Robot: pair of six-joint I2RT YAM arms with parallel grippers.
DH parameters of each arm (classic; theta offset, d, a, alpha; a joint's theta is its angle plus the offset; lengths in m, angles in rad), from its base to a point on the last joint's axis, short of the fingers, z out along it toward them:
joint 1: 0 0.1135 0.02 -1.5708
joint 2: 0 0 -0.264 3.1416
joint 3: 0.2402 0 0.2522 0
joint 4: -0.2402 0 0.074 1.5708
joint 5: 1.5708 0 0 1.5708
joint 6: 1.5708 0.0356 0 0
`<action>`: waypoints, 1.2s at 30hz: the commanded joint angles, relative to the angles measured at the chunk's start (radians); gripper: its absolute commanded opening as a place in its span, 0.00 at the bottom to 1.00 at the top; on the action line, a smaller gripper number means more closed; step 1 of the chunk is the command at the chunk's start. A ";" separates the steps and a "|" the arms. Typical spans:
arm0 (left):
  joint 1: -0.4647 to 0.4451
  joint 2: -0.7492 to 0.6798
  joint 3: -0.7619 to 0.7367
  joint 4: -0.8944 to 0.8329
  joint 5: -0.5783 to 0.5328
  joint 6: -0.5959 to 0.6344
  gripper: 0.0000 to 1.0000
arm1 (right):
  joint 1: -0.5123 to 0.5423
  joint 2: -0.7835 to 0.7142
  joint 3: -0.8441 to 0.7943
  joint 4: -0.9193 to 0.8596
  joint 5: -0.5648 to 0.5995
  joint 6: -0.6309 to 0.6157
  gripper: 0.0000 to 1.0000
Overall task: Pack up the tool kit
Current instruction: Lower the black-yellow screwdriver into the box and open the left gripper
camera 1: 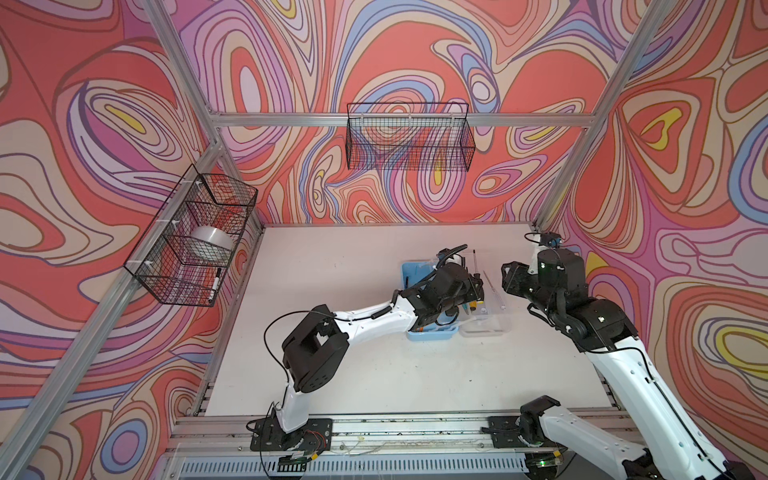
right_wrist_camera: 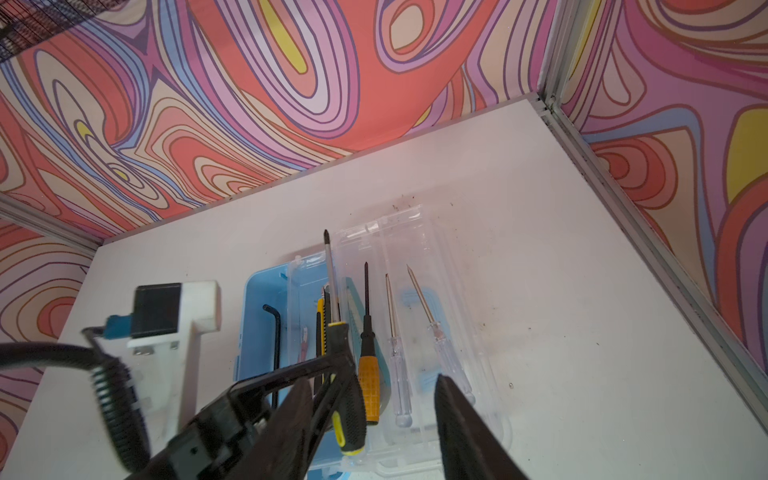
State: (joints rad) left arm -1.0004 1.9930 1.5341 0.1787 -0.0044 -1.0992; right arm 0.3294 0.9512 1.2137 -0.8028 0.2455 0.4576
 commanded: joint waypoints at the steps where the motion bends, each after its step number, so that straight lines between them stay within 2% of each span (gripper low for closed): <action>1: -0.010 0.062 0.071 0.088 0.033 -0.051 0.00 | 0.002 -0.042 0.033 -0.011 -0.003 -0.014 0.50; 14: -0.017 0.209 0.213 0.045 0.055 -0.104 0.00 | 0.002 -0.074 0.011 -0.017 -0.006 -0.037 0.50; 22: -0.016 0.196 0.182 0.024 0.019 -0.117 0.00 | 0.002 -0.080 -0.014 -0.008 -0.008 -0.041 0.50; 27: -0.019 0.205 0.181 0.019 0.017 -0.116 0.16 | 0.001 -0.078 -0.034 0.010 -0.016 -0.039 0.50; 36: -0.021 0.204 0.179 -0.028 0.002 -0.110 0.36 | 0.002 -0.072 -0.057 0.025 -0.021 -0.035 0.50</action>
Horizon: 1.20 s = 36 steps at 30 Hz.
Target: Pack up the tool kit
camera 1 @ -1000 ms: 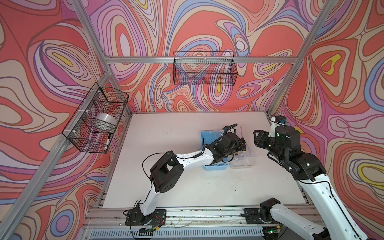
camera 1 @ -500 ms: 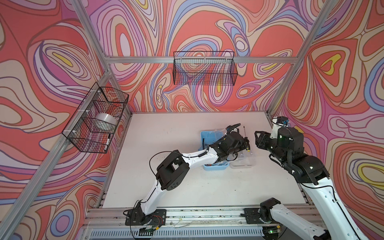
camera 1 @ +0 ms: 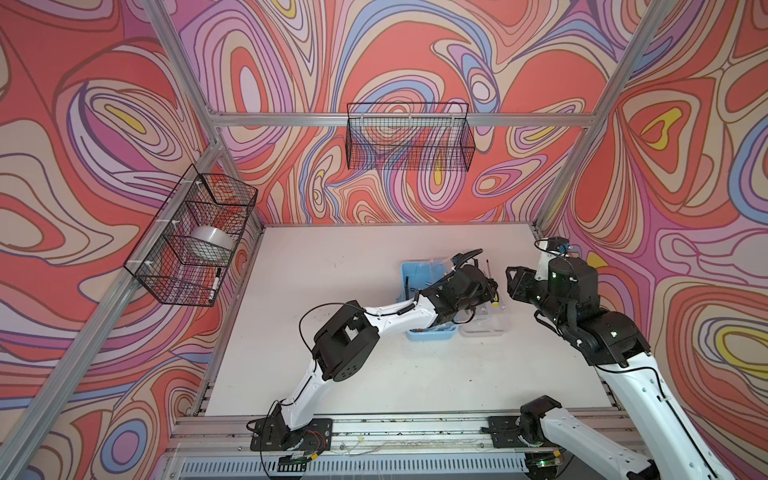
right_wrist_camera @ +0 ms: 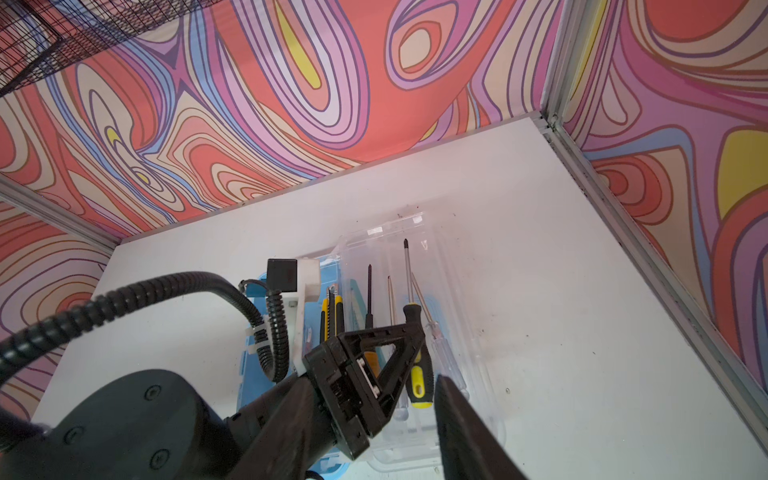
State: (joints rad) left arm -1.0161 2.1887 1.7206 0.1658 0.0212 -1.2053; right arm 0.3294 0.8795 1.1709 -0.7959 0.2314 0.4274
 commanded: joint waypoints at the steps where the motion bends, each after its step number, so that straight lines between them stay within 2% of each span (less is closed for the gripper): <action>1: -0.006 0.008 -0.007 -0.015 -0.025 -0.004 0.38 | 0.001 0.002 -0.016 0.020 -0.006 -0.003 0.50; 9: -0.006 -0.020 -0.021 -0.026 -0.036 0.035 0.41 | 0.002 0.010 -0.026 0.025 0.000 -0.001 0.50; 14: 0.006 -0.151 -0.052 -0.089 -0.091 0.225 0.48 | 0.002 0.030 -0.039 0.029 0.036 -0.010 0.50; 17: 0.033 -0.268 -0.074 -0.195 -0.129 0.350 0.49 | -0.001 0.052 -0.046 0.037 0.036 -0.021 0.50; 22: 0.159 -0.413 -0.109 -0.419 -0.172 0.441 0.49 | -0.058 0.052 -0.104 0.074 -0.018 -0.007 0.49; 24: 0.232 -0.431 -0.110 -0.536 -0.195 0.478 0.47 | -0.111 0.037 -0.121 0.081 -0.082 0.007 0.48; 26: 0.302 -0.424 -0.121 -0.593 -0.158 0.494 0.47 | -0.157 0.035 -0.128 0.076 -0.151 0.024 0.49; 30: 0.427 -0.373 -0.136 -0.639 -0.055 0.525 0.45 | -0.181 0.022 -0.116 0.038 -0.175 0.050 0.48; 33: 0.455 -0.343 -0.164 -0.604 0.017 0.551 0.46 | -0.188 0.034 -0.084 -0.009 -0.188 0.050 0.49; 36: 0.456 -0.311 -0.176 -0.584 0.035 0.558 0.47 | -0.200 0.054 -0.083 -0.012 -0.236 0.065 0.50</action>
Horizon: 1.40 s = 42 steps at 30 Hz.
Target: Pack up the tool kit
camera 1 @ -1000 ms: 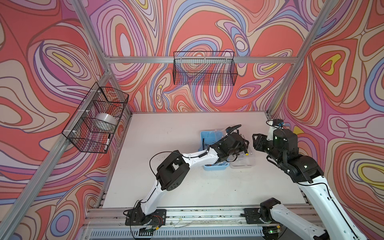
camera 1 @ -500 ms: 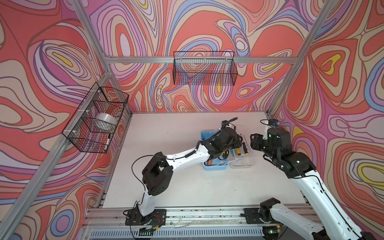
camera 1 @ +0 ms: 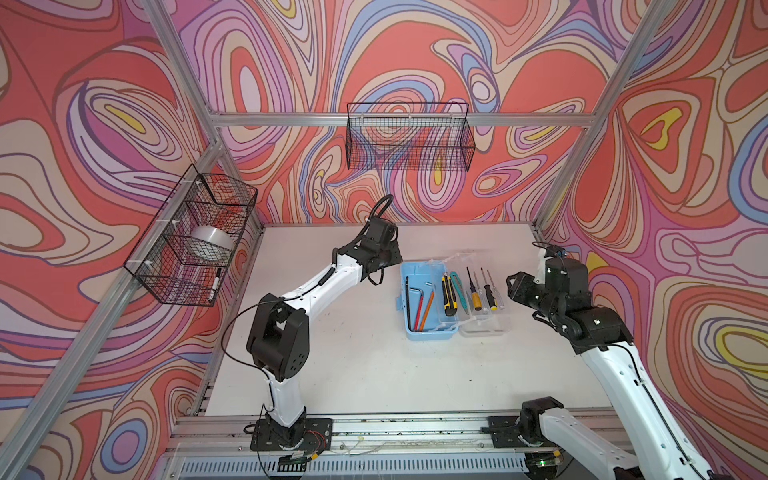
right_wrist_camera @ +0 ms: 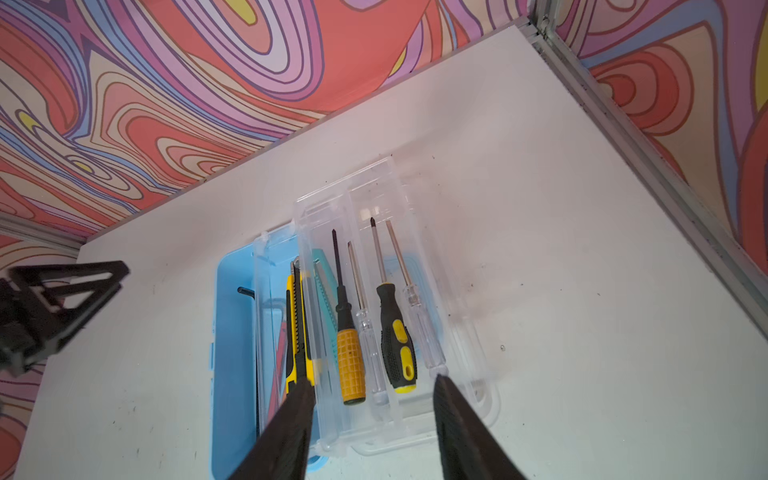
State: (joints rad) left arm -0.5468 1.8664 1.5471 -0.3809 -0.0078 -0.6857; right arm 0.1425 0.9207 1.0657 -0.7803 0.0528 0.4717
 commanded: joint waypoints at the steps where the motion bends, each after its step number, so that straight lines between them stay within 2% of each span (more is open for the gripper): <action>1: -0.013 0.022 -0.002 -0.039 0.066 0.041 0.48 | -0.015 0.021 0.021 -0.024 -0.070 0.025 0.50; 6: -0.013 0.057 -0.042 0.009 0.088 0.029 0.51 | -0.018 0.041 0.012 -0.011 -0.079 0.025 0.50; 11: -0.015 0.113 -0.045 0.018 0.105 0.015 0.47 | -0.021 0.079 0.041 -0.010 -0.091 0.002 0.50; 14: -0.016 0.142 -0.038 0.026 0.129 0.000 0.43 | -0.024 0.104 0.046 -0.003 -0.103 -0.013 0.50; 17: -0.017 0.165 -0.027 0.006 0.137 -0.016 0.33 | -0.031 0.114 0.036 0.019 -0.105 -0.014 0.49; 21: -0.020 0.174 -0.047 0.014 0.135 -0.029 0.32 | -0.039 0.123 0.012 0.056 -0.127 -0.013 0.49; 29: -0.019 0.240 0.003 -0.038 0.080 -0.022 0.20 | -0.048 0.140 -0.071 0.152 -0.173 0.008 0.49; 34: -0.017 0.270 0.037 -0.070 0.042 -0.017 0.00 | -0.049 0.144 -0.117 0.179 -0.170 0.016 0.48; 42: 0.000 0.220 -0.011 -0.068 -0.008 -0.039 0.00 | -0.071 0.147 -0.168 0.203 -0.152 0.007 0.48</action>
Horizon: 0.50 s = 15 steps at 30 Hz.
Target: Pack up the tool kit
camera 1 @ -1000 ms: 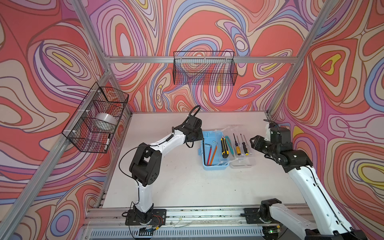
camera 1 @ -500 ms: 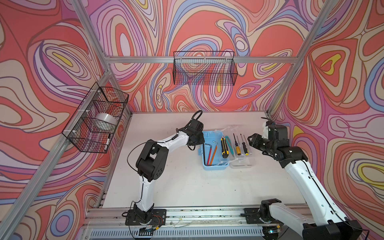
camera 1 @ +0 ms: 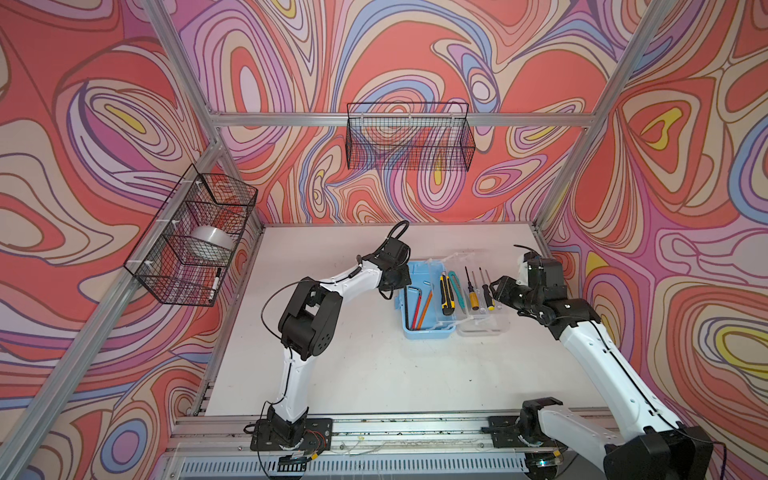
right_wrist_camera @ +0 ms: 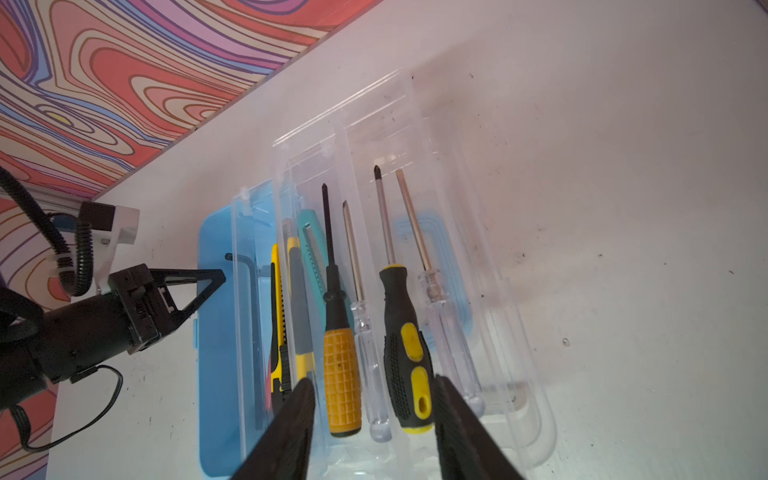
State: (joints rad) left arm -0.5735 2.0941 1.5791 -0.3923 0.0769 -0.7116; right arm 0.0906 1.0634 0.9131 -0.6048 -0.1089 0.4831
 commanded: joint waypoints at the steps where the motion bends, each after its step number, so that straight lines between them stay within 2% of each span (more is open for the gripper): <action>1: 0.029 -0.021 -0.062 -0.048 -0.107 -0.017 0.00 | -0.031 0.003 -0.021 0.032 -0.003 -0.004 0.48; 10: 0.078 -0.107 -0.184 0.003 -0.121 -0.016 0.00 | -0.211 0.004 -0.082 0.047 -0.195 -0.005 0.49; 15: 0.091 -0.075 -0.129 -0.021 -0.100 0.015 0.00 | -0.217 0.002 -0.133 0.040 -0.230 0.025 0.48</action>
State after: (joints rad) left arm -0.4984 1.9896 1.4315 -0.3630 0.0254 -0.7238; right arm -0.1242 1.0641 0.8078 -0.5655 -0.2832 0.4919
